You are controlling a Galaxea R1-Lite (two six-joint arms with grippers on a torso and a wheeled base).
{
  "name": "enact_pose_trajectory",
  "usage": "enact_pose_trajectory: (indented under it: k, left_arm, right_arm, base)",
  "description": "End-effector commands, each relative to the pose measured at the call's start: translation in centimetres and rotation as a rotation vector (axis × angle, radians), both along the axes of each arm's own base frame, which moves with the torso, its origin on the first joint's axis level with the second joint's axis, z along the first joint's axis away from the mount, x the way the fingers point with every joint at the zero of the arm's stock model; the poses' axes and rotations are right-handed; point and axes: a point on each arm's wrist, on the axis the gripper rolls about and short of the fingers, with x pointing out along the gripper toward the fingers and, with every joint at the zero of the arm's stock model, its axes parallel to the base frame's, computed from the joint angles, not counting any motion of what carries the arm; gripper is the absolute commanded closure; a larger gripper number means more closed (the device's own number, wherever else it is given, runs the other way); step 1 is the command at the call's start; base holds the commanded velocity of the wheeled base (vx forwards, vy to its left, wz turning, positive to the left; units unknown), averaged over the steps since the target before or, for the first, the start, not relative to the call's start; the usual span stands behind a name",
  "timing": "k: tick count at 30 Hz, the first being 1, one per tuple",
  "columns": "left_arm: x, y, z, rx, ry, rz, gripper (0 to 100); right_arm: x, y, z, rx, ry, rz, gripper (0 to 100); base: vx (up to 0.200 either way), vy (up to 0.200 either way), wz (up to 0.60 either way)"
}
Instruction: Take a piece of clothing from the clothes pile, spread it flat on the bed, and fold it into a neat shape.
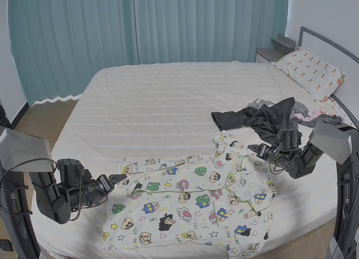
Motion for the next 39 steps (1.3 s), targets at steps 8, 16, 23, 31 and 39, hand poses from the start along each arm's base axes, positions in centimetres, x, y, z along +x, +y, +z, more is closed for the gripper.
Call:
enact_pose_trajectory:
  k: [8, 16, 23, 31, 39]
  left_arm:
    - [8.0, -2.7, -1.0, 0.13, 0.13, -0.021, 0]
    - [8.0, -3.0, -1.2, 0.134, 0.132, -0.019, 0]
    - [8.4, -3.1, -0.9, 0.129, 0.109, -0.019, 0]
    - [8.2, -3.9, -1.0, 0.136, 0.113, -0.041, 0]
    - [7.9, -4.2, -1.2, 0.143, 0.142, -0.051, 0]
  right_arm:
    - [-7.2, 0.4, 3.8, 0.064, -0.111, -0.048, 0]
    - [-7.9, 1.3, 3.5, 0.114, -0.106, -0.04, 0]
    - [-7.8, 1.8, 2.6, 0.118, -0.083, -0.032, 0]
    - [-7.9, 1.9, 2.5, 0.115, -0.078, -0.028, 0]
    - [-8.0, 2.0, 2.5, 0.114, -0.074, -0.027, 0]
  base:
    - [0.0, 0.0, 0.0]
    - [0.0, 0.0, 0.0]
    - [0.114, 0.0, 0.0]
    - [0.125, 0.0, 0.0]
    - [0.0, 0.0, 0.0]
